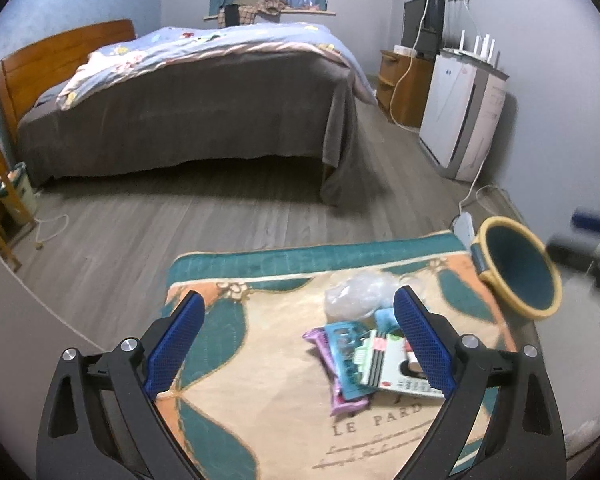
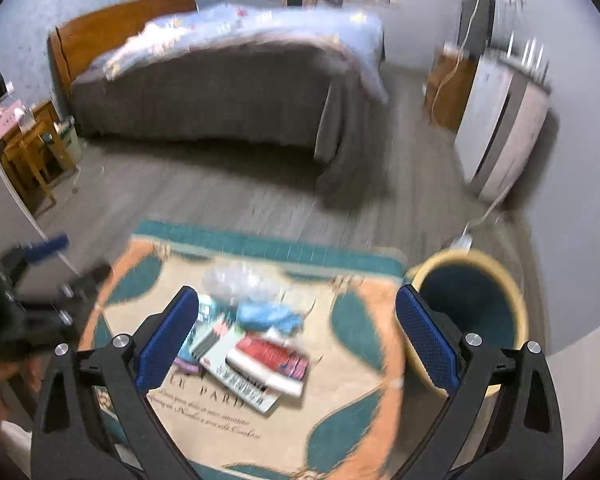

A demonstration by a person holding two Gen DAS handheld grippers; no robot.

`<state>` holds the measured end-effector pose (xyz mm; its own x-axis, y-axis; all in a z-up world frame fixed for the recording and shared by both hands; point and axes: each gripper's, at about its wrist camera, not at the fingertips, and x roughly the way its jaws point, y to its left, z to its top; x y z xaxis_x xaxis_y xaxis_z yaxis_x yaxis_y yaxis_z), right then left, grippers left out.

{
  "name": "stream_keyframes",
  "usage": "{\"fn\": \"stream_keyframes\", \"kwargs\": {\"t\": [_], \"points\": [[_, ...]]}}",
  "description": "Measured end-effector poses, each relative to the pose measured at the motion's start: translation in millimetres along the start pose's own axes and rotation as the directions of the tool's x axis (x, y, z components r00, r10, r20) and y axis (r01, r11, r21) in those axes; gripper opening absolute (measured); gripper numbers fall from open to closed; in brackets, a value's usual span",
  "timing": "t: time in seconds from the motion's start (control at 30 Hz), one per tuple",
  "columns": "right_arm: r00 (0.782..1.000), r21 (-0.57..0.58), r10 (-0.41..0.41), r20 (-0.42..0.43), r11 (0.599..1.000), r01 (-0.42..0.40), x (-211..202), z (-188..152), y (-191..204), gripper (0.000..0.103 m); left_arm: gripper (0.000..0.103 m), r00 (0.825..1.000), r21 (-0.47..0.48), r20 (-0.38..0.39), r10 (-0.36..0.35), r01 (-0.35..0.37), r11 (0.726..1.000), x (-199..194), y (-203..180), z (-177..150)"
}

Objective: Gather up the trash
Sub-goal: 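Grasp the white-red paper bag with the right tool while the left tool grasps the clear plastic bag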

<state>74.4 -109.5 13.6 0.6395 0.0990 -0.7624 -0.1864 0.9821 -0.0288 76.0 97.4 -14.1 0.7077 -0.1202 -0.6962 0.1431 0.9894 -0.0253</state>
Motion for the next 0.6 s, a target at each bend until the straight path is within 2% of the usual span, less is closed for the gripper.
{"fn": "stream_keyframes", "kwargs": {"t": [0.13,0.23,0.33,0.43,0.6], "points": [[0.999,-0.019,0.015,-0.05,1.0,-0.016,42,-29,1,0.097,0.095,0.999,-0.037,-0.024,-0.021,0.02,0.999,14,14,0],[0.993,0.01,0.064,-0.099,0.998,-0.063,69,-37,-6,0.097,0.095,1.0,-0.022,-0.031,-0.001,0.0,1.0,24,16,1],[0.986,-0.024,0.065,-0.153,0.997,-0.07,96,-47,-10,0.096,0.095,0.998,-0.01,-0.066,0.016,-0.016,1.0,38,16,1],[0.978,-0.108,0.036,-0.205,0.992,-0.06,118,-55,-6,0.088,0.095,0.997,-0.02,-0.079,0.01,-0.011,1.0,47,14,3],[0.962,-0.166,0.086,-0.257,0.977,-0.132,140,-65,-2,0.074,0.095,0.993,0.026,-0.114,0.0,0.003,1.0,69,1,4]]}}
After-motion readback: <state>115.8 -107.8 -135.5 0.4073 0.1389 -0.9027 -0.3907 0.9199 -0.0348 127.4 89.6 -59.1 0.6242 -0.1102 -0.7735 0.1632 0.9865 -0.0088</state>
